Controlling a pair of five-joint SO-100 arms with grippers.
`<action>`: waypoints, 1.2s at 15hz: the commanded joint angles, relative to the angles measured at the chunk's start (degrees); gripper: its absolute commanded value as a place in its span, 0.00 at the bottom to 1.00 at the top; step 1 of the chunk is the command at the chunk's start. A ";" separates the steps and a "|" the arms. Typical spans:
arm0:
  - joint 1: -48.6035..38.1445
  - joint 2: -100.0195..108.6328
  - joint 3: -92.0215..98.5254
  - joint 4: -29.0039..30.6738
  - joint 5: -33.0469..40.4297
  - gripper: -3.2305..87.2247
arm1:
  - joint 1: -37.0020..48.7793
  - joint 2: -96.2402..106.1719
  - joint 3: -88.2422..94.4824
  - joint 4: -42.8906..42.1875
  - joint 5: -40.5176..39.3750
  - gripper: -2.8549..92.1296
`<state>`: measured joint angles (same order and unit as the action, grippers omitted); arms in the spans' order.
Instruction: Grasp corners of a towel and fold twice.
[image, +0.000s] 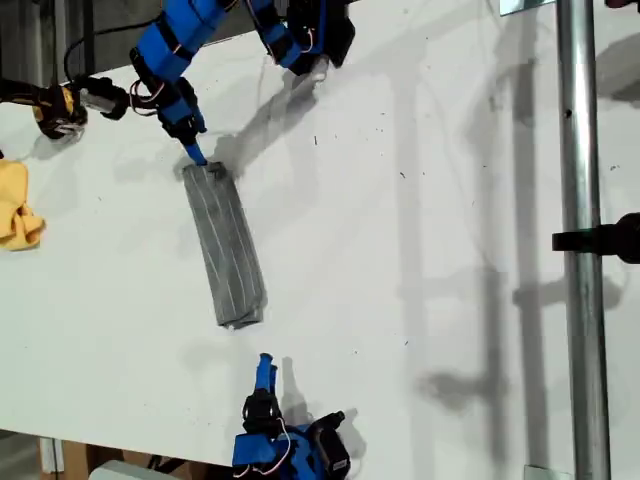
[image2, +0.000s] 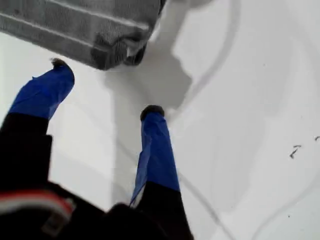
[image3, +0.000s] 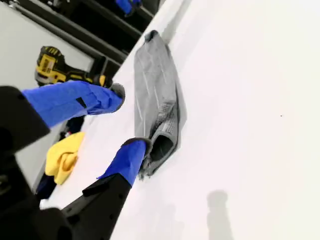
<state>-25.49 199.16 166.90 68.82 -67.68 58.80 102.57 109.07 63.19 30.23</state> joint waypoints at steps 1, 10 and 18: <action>0.79 0.35 -0.18 0.44 -1.23 0.21 | -0.97 -12.48 -15.73 -1.23 -2.46 0.36; 1.85 0.35 0.70 0.70 -1.76 0.21 | -7.47 -47.99 -41.48 2.46 -0.79 0.38; 2.46 0.35 0.70 0.62 -2.20 0.21 | -12.30 -49.57 -45.09 7.03 -1.85 0.08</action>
<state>-23.73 199.16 168.13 69.35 -68.99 48.08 52.65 65.57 68.64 28.92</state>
